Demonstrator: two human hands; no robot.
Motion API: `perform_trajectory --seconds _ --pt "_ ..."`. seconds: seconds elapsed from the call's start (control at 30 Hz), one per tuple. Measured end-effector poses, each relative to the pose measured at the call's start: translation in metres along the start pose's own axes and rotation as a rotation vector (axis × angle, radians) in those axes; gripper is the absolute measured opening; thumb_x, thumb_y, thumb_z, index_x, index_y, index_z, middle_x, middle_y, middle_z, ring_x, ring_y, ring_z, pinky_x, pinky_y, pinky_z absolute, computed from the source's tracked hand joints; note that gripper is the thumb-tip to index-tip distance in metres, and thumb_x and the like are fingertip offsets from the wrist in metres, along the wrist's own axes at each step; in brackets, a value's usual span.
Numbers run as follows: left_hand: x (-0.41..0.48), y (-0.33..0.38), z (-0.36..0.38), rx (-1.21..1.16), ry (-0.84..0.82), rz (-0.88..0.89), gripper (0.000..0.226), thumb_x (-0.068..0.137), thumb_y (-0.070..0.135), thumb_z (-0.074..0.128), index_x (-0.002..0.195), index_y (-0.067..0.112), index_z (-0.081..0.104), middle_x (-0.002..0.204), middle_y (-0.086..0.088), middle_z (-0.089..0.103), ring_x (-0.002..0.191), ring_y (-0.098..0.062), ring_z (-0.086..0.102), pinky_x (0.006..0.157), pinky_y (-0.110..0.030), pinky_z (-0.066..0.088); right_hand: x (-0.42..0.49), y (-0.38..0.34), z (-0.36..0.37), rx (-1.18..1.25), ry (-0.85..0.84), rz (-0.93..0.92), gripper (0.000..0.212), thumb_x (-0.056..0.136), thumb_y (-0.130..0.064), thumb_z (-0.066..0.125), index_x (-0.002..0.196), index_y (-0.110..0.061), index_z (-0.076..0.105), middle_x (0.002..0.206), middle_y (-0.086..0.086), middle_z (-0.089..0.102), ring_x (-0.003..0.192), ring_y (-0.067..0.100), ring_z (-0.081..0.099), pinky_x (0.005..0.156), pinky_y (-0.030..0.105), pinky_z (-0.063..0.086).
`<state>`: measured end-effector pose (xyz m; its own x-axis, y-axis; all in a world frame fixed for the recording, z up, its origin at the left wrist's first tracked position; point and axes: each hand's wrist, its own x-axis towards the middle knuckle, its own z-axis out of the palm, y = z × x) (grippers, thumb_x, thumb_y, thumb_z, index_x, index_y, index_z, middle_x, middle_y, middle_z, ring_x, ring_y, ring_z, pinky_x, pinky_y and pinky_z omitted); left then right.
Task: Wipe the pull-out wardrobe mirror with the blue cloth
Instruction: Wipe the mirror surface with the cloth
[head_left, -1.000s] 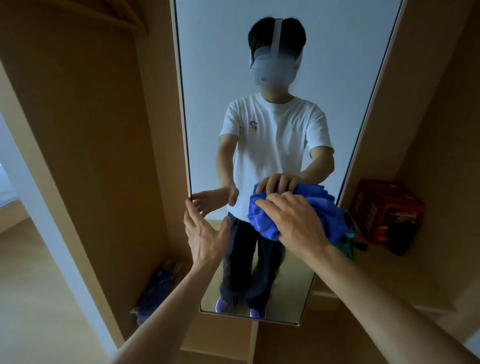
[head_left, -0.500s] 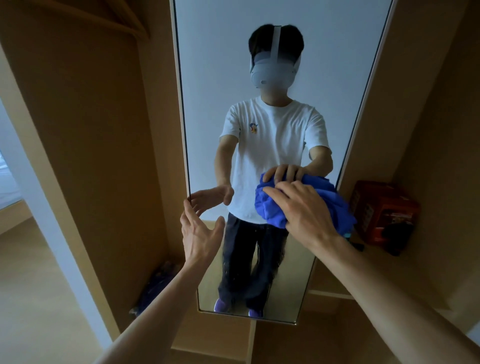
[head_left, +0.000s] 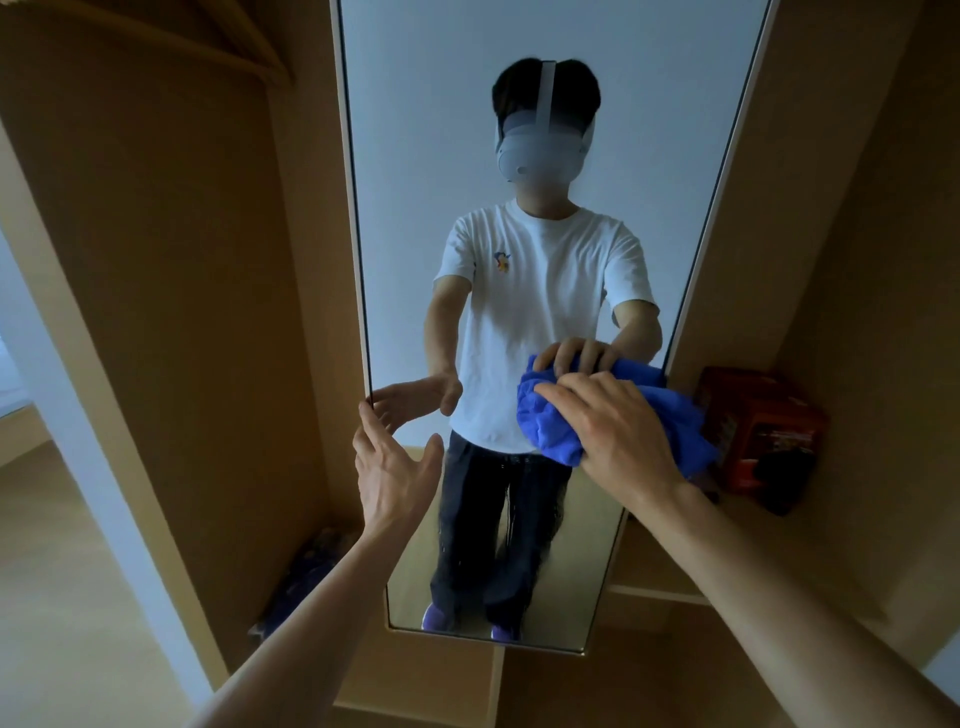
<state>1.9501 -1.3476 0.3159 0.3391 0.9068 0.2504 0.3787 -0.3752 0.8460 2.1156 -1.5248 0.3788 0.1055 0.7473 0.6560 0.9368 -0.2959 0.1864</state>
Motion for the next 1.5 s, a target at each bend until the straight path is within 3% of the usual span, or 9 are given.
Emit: perform_trajectory --seconds 0.37,0.83,1.23,1.37,1.43,1.5 --pt "-0.004 -0.003 -0.001 0.011 -0.002 0.012 0.099 0.092 0.043 0.064 0.161 0.022 -0.004 0.164 -0.013 0.016 0.145 -0.035 0.031 0.109 -0.056 0.043 -0.027 -0.009 0.014 -0.002 -0.170 -0.016 0.058 0.077 -0.003 0.071 0.132 -0.017 0.060 0.118 0.001 0.064 0.097 0.025 0.059 0.081 0.039 0.047" --pt "-0.001 -0.006 0.002 0.036 0.011 -0.007 0.102 0.090 0.045 0.068 0.160 0.025 -0.003 0.164 -0.012 0.018 0.145 -0.038 0.031 0.106 -0.057 0.045 0.003 0.031 -0.044 -0.071 0.028 0.040 0.066 0.069 0.003 0.073 0.132 -0.012 0.062 0.114 0.008 0.064 0.093 0.030 0.059 0.078 0.045 0.047" --pt "0.001 -0.012 0.009 0.028 0.038 0.004 0.104 0.087 0.041 0.071 0.160 0.027 -0.002 0.163 -0.011 0.019 0.144 -0.037 0.033 0.106 -0.056 0.045 -0.055 0.024 0.012 0.038 -0.042 0.047 0.071 0.068 0.004 0.075 0.135 -0.011 0.060 0.118 0.006 0.062 0.097 0.027 0.061 0.084 0.041 0.050" --pt "0.001 -0.013 0.006 0.019 0.018 0.005 0.104 0.088 0.040 0.071 0.161 0.026 -0.002 0.163 -0.011 0.018 0.144 -0.037 0.033 0.105 -0.056 0.046 -0.069 0.019 0.013 0.073 -0.046 0.084 0.060 0.079 -0.001 0.065 0.138 -0.009 0.058 0.121 0.009 0.062 0.100 0.028 0.061 0.086 0.042 0.049" --pt "0.001 -0.013 0.005 0.017 0.010 0.003 0.104 0.088 0.040 0.071 0.161 0.025 -0.002 0.163 -0.012 0.018 0.143 -0.038 0.034 0.105 -0.056 0.046 -0.058 0.020 0.006 0.134 -0.092 0.100 0.060 0.079 -0.002 0.066 0.138 -0.007 0.058 0.123 0.009 0.062 0.103 0.028 0.061 0.089 0.039 0.047" --pt "0.001 -0.012 0.003 0.015 0.009 0.004 0.103 0.088 0.041 0.071 0.160 0.026 -0.001 0.163 -0.013 0.019 0.143 -0.038 0.035 0.104 -0.056 0.046 -0.042 0.021 -0.003 0.297 -0.177 -0.048 0.056 0.067 -0.010 0.070 0.123 -0.003 0.068 0.108 0.008 0.068 0.094 0.023 0.064 0.088 0.026 0.044"
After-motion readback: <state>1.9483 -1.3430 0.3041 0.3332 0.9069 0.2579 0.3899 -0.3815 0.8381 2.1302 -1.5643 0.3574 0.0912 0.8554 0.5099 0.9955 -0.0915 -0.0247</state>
